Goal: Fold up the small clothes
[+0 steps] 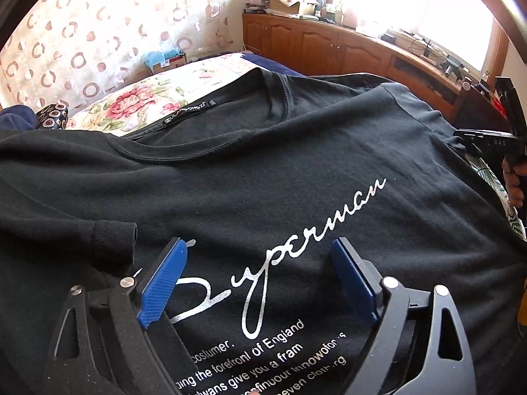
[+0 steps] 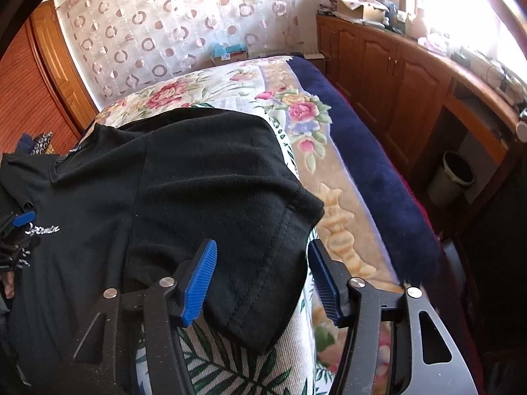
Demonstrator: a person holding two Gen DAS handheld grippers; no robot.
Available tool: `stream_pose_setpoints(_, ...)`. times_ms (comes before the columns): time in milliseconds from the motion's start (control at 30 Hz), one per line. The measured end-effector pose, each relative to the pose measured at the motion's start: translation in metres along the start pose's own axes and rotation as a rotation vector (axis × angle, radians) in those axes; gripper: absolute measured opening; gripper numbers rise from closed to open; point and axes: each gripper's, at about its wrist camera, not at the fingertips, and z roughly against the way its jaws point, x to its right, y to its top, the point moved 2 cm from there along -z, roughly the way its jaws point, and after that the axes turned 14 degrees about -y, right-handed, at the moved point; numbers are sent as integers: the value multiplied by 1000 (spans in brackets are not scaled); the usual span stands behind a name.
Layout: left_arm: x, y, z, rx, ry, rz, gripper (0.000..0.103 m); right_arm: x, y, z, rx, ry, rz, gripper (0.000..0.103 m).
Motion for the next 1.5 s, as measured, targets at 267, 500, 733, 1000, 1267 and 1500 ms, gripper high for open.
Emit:
stream_pose_setpoints(267, 1, 1, -6, -15, 4, 3, 103, -4, 2, 10, -12, 10, 0, 30)
stream_pose_setpoints(500, 1, -1, -6, -11, 6, 3, 103, -16, 8, 17, 43, -107, 73, 5)
stream_pose_setpoints(733, 0, -3, -3, -9, 17, 9, 103, -47, 26, 47, 179, -80, 137, 5)
stream_pose_setpoints(1000, -7, -4, 17, 66, 60, 25, 103, -115, 27, 57, 227, 82, 237, 5)
stream_pose_setpoints(1267, -16, -1, 62, 222, 81, 47, 103, -162, 1, 16, 117, 193, 309, 5)
stream_pose_setpoints(1500, -24, -1, 70, 260, 83, 71, 103, -160, 6, 25, 128, 179, 318, 39)
